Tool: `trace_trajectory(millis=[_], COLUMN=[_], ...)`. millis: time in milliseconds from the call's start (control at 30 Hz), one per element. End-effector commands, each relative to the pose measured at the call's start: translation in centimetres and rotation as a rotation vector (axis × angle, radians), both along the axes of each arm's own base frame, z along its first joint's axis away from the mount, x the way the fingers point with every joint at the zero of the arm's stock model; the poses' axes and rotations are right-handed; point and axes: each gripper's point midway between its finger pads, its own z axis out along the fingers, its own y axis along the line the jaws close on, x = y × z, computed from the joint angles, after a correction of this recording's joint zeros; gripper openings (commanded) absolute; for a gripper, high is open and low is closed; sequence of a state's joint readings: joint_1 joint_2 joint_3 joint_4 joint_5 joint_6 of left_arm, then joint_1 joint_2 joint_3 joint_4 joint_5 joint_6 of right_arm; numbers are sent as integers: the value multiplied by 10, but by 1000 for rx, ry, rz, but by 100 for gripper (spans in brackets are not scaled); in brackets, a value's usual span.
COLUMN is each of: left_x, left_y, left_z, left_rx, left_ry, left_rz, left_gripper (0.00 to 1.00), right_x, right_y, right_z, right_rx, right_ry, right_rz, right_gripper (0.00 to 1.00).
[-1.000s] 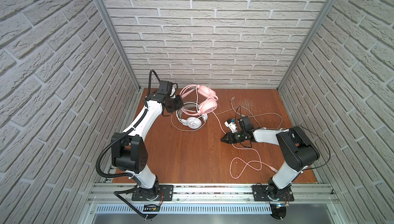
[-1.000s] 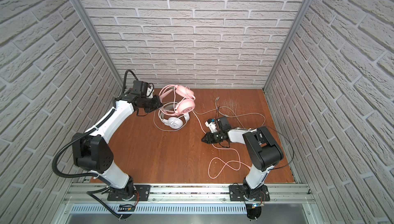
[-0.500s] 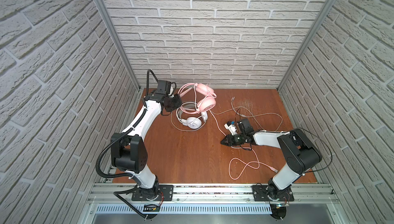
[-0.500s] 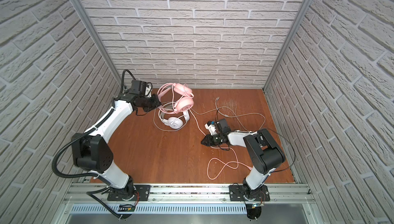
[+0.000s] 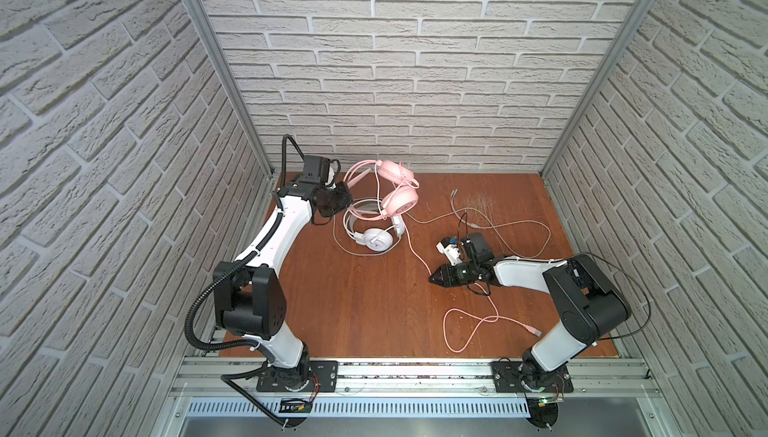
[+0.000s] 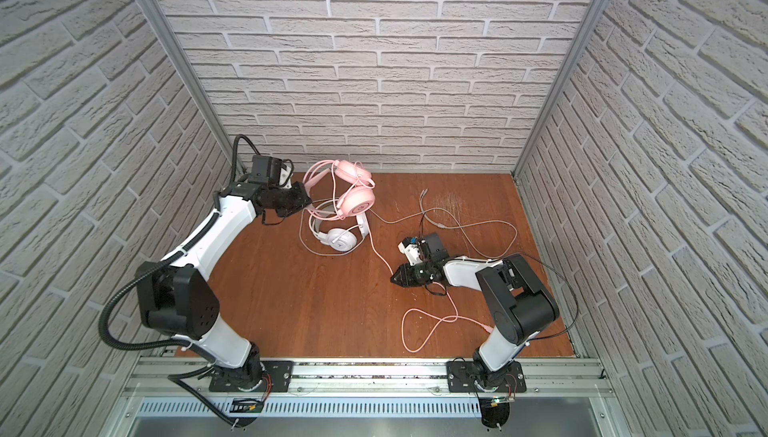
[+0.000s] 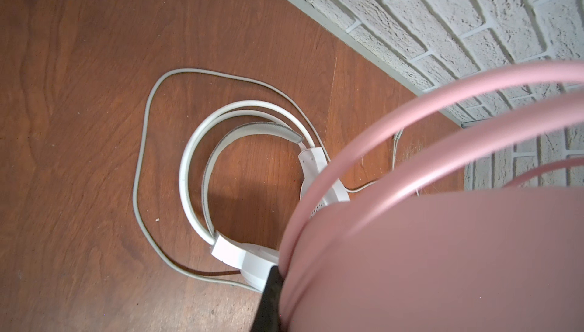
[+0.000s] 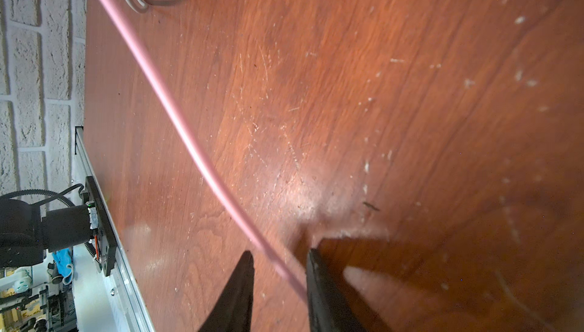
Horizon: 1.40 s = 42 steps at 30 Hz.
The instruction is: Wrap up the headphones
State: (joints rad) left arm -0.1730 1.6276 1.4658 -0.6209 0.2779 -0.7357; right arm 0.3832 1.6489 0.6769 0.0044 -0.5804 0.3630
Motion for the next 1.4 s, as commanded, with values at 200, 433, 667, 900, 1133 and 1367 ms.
trace_trajectory(millis=[200,433,667,900,1133,1367], left_x=[13,8,5,3,7,4], left_y=[-5,-4,-6,-5,-7,-7], left_z=[42,42,39,35,30,27], left_rx=[-67,-69,-78,-76,-77,-75], left_ry=[-136,-138,-130,-121,-106,-99], left_rz=[-3,-2,-7,-1,-11,-18], left_gripper=[0,0,0,0,0,0], right_x=[-30,-22,-14,-16,-11,-16], right_y=[-16,-16,-24,-43,-57,-77], right_z=[-32,-18,-7,5,32,32], right_rx=[-151,-227,-392,-552,-627,-680], right_ry=[122,65,22,26,-12,48], right_rz=[-2,1,34,41,58,78], right_gripper=[31,33,37,37,42,46])
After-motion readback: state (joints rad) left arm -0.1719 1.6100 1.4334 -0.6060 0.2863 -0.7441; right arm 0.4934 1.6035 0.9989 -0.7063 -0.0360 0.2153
